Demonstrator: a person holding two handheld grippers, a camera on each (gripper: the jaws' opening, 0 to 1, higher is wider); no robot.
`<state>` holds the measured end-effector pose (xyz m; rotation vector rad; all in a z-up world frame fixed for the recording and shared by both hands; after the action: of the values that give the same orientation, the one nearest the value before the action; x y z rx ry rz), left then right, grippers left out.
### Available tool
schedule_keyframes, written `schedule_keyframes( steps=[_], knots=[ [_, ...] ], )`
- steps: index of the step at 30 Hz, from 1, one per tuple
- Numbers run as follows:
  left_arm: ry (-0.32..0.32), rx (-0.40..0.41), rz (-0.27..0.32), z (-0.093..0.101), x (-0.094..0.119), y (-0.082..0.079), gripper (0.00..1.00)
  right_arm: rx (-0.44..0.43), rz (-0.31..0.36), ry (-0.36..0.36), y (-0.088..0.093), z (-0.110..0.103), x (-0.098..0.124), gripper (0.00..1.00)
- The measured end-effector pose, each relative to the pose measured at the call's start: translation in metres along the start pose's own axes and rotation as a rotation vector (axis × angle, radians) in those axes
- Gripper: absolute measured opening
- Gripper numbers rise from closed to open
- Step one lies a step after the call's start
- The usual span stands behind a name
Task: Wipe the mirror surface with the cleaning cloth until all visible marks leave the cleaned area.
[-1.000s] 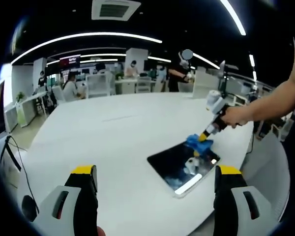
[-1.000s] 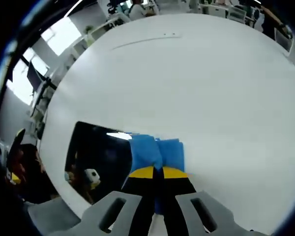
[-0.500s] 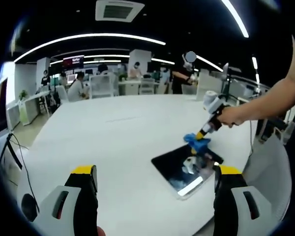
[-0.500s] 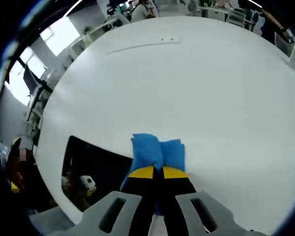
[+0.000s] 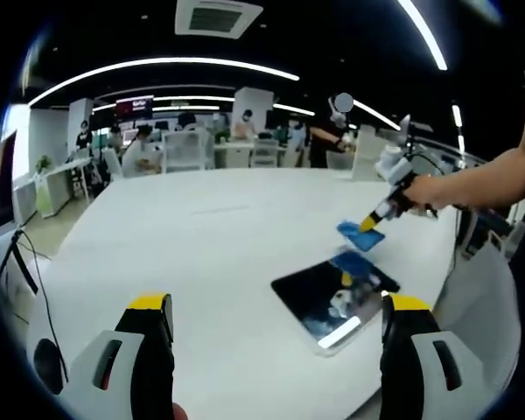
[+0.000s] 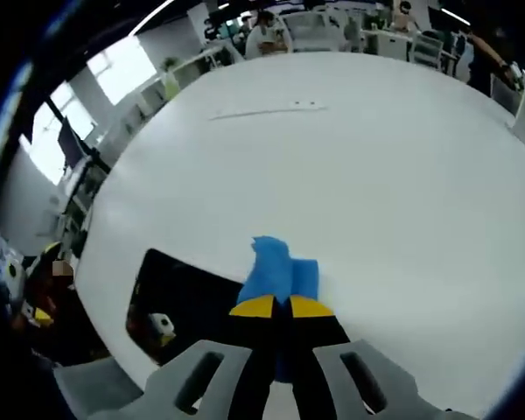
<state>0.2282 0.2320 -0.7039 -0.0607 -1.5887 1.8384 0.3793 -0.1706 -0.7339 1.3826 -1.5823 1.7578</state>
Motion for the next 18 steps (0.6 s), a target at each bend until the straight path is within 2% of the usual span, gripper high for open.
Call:
schedule_keyframes(
  steps=[3,6,10,14,17,18],
  knots=[
    [-0.001,-0.003,0.002,-0.001,-0.001,-0.001,0.99,-0.001,-0.004,0.034,0.008,0.015,0.01,0.0],
    [0.0,-0.001,0.015,0.0,-0.001,-0.003,0.99,-0.057,-0.027,0.065,0.03,0.035,0.017,0.0],
    [0.006,-0.006,0.011,0.003,-0.003,-0.002,0.99,-0.08,-0.055,0.094,0.059,0.05,0.014,0.0],
    [0.013,0.002,0.014,0.009,-0.002,-0.004,0.99,-0.107,-0.066,0.103,0.074,0.055,0.008,0.0],
    [0.019,-0.012,0.018,0.012,0.0,-0.007,0.99,-0.09,-0.055,0.115,0.077,0.053,0.002,0.01],
    [0.018,-0.014,0.018,0.011,0.0,-0.007,0.99,-0.047,-0.047,0.124,0.077,0.052,0.0,0.01]
  ],
)
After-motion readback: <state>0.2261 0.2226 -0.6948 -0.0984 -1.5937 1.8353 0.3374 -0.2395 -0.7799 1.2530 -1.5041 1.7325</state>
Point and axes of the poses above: the point that each gripper's makers call its tool centre point, and the gripper's own axes: x roughly backward along the fingers, z roughly to its right, y roughly out of its underside, the point moved 10 cm from there along x, roughly backward along the fingers, and after that the axes turned 8 degrees about x, right-handed, at the moved point
